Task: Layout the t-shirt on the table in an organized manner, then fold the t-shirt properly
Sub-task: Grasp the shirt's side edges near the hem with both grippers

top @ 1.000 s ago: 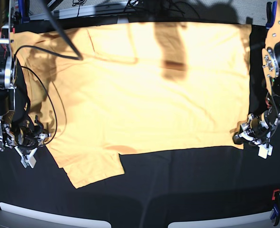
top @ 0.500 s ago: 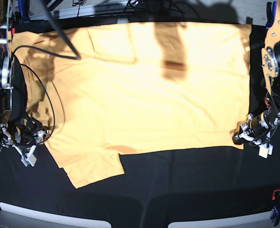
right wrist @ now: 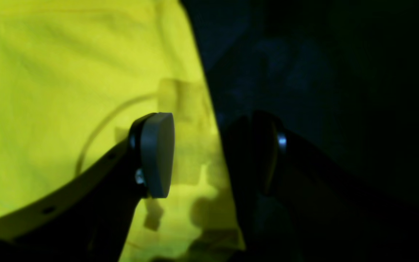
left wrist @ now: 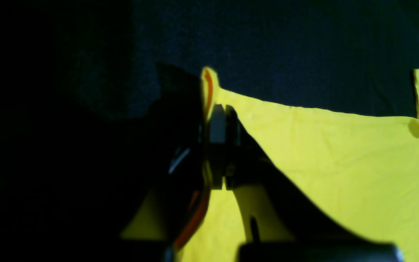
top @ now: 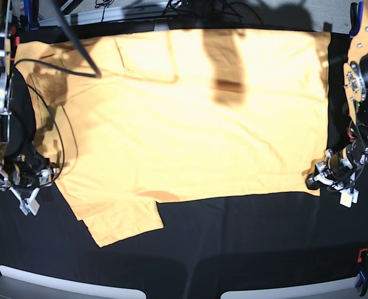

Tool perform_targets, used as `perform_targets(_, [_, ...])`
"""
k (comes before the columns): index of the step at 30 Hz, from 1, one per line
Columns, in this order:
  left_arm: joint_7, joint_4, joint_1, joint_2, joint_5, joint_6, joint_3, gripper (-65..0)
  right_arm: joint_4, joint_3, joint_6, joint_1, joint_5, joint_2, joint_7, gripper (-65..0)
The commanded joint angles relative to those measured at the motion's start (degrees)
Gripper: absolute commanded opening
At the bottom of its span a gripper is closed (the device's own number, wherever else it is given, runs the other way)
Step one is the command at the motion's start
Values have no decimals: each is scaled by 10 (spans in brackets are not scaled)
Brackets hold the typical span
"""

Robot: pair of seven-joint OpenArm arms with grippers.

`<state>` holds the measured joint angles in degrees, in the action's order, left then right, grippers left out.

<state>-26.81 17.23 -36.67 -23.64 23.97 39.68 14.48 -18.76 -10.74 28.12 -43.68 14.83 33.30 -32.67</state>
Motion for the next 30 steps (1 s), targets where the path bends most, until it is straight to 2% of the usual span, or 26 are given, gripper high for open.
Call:
perform_targets(1, [5, 5, -14, -5, 1, 3, 0, -650, -7, 2, -1, -12, 4, 7, 5, -321])
perform_targets(7, [5, 5, -14, -5, 1, 3, 0, -650, -7, 2, 0, 9, 4, -6, 5, -325])
perform_targets(8, [6, 5, -14, -5, 1, 3, 0, -650, -7, 2, 5, 9, 6, -9, 5, -342])
perform_targets(11, [8, 5, -14, -5, 1, 3, 0, -650, -7, 2, 49, 8, 9, -17, 7, -417])
perform_targets(14, [12, 5, -14, -5, 1, 3, 0, -650, -7, 2, 76, 8, 8, -28, 7, -437])
perform_targets(17, [12, 5, -14, -5, 1, 3, 0, -650, -7, 2, 82, 8, 8, -38, 5, -443])
perform_targets(19, [12, 5, -14, -5, 1, 3, 0, -650, -7, 2, 84, 8, 8, -42, 5, -470])
perform_targets(22, [12, 5, -14, -5, 1, 3, 0, -650, -7, 2, 108, 8, 8, -42, 5, -548])
perform_targets(25, [12, 5, -14, -5, 1, 3, 0, -650, -7, 2, 109, 8, 8, -42, 5, -650])
perform_targets(30, [16, 5, -14, -5, 1, 3, 0, -650, -15, 2, 109, 9, 8, -40, 5, -650])
